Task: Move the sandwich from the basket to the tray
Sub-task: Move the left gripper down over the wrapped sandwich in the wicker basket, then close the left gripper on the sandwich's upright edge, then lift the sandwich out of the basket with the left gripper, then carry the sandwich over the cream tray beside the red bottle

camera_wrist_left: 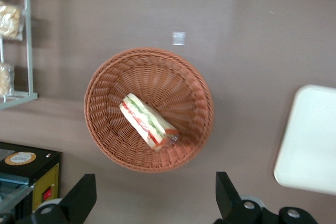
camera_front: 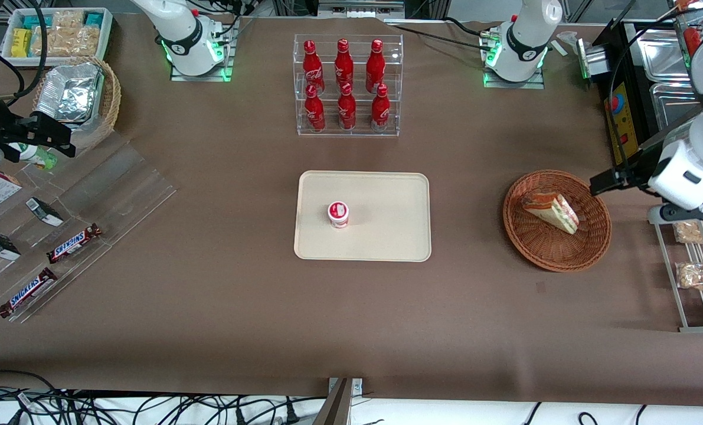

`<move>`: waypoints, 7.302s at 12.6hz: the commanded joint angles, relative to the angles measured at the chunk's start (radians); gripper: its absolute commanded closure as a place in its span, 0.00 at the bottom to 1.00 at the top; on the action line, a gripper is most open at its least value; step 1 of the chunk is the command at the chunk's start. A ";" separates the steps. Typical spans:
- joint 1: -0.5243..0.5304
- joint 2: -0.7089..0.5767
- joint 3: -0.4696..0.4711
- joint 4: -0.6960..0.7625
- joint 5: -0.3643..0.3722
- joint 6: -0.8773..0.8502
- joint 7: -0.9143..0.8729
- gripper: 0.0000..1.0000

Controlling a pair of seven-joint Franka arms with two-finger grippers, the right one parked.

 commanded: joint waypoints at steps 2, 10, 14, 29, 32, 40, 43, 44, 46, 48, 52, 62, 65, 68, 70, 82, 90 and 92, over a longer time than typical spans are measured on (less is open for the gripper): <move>0.001 -0.022 -0.004 -0.158 0.041 0.137 -0.215 0.00; 0.038 -0.027 -0.002 -0.442 0.047 0.488 -0.571 0.00; 0.064 -0.033 -0.002 -0.580 0.047 0.657 -0.638 0.00; 0.081 0.018 -0.004 -0.814 0.047 1.029 -0.725 0.00; 0.075 0.035 -0.006 -0.811 0.047 1.047 -0.778 0.39; 0.075 -0.008 -0.013 -0.795 0.096 1.000 -0.746 1.00; 0.078 -0.056 -0.016 -0.701 0.096 0.805 -0.637 1.00; 0.078 -0.059 -0.016 -0.650 0.096 0.730 -0.611 1.00; 0.072 -0.059 -0.024 -0.549 0.096 0.577 -0.542 1.00; 0.072 -0.059 -0.036 -0.449 0.096 0.456 -0.464 1.00; 0.072 -0.054 -0.039 -0.268 0.026 0.262 -0.289 1.00; 0.036 -0.047 -0.168 -0.094 -0.108 0.090 0.111 1.00; 0.032 -0.019 -0.261 -0.062 -0.108 0.091 0.093 1.00; 0.027 0.016 -0.352 -0.062 -0.102 0.105 0.009 1.00; -0.034 0.065 -0.369 -0.067 -0.071 0.183 -0.113 1.00; -0.278 0.386 -0.368 -0.076 0.148 0.443 -0.461 1.00; -0.304 0.490 -0.366 -0.079 0.267 0.476 -0.524 1.00; -0.304 0.490 -0.368 -0.079 0.267 0.476 -0.524 0.83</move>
